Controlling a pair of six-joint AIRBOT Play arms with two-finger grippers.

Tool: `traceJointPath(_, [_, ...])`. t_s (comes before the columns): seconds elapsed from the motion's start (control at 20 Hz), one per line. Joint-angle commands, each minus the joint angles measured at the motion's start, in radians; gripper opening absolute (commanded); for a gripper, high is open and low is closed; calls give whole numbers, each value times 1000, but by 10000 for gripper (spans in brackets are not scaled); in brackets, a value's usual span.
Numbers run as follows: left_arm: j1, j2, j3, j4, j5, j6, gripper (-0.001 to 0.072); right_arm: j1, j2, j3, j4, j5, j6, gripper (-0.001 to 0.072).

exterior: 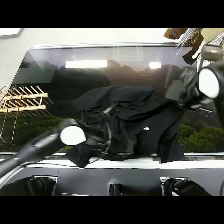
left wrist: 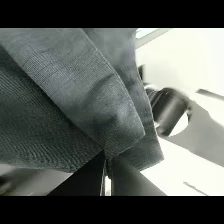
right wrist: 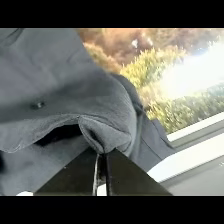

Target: Fold the clothes and pants, and hang the long-sleeved shirts on hangers.

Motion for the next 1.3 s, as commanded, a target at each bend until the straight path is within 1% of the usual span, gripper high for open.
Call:
traceJointPath(0.0, [-58, -153, 1, -226, 184, 77, 17, -151, -106, 1, 243, -121, -58, 28])
traceJointPath(0.1, [-61, -232, 11, -330, 192, 164, 17, -152, -187, 0, 327, -150, -89, 28])
traceJointPath(0.15, [-61, -263, 14, -346, 190, 189, 17, -145, -229, 0, 352, -155, -103, 28])
traceJointPath(0.3, [-48, -329, 15, -343, 190, 216, 17, -136, -334, -12, 345, -156, -140, 29])
traceJointPath(0.4, [-35, -353, 15, -343, 191, 228, 17, -136, -372, -36, 344, -190, -171, 32])
traceJointPath(0.45, [-27, -360, 15, -343, 191, 253, 18, -136, -382, -50, 352, -204, -174, 36])
traceJointPath(0.5, [-13, -366, 15, -343, 186, 282, 18, -136, -386, -64, 352, -217, -177, 59])
traceJointPath(0.55, [4, -369, 15, -343, 178, 311, 27, -136, -389, -76, 356, -229, -177, 116])
traceJointPath(0.6, [25, -369, 15, -343, 172, 347, 88, -136, -390, -82, 362, -232, -177, 257])
traceJointPath(0.65, [56, -367, 15, -343, 161, 384, 253, -136, -388, -82, 372, -230, -193, 352])
traceJointPath(0.7, [92, -364, 16, -343, 145, 427, 396, -137, -382, -82, 380, -211, -220, 426])
traceJointPath(0.75, [139, -357, 16, -335, 125, 470, 411, -144, -371, -82, 391, -166, -261, 427])
traceJointPath(0.8, [187, -345, 16, -301, 107, 477, 412, -165, -355, -82, 400, -99, -304, 437])
traceJointPath(0.85, [240, -330, 18, -243, 82, 479, 417, -192, -332, -82, 397, -47, -331, 488])
traceJointPath(0.9, [289, -318, 25, -182, 50, 479, 421, -230, -295, -82, 396, -13, -354, 505])
traceJointPath(0.95, [339, -309, 40, -116, 12, 478, 486, -272, -254, -82, 396, 6, -364, 508])
traceJointPath(1.0, [379, -304, 58, -63, -19, 478, 488, -320, -211, -87, 393, 21, -365, 561])
traceJointPath(1.1, [443, -304, 109, 2, -55, 478, 558, -431, -103, -149, 395, 53, -367, 582])
traceJointPath(1.15, [463, -304, 136, 14, -53, 478, 558, -479, -46, -210, 410, 62, -367, 612])
traceJointPath(1.25, [484, -306, 178, 14, -30, 478, 557, -574, 77, -393, 516, 63, -342, 622])
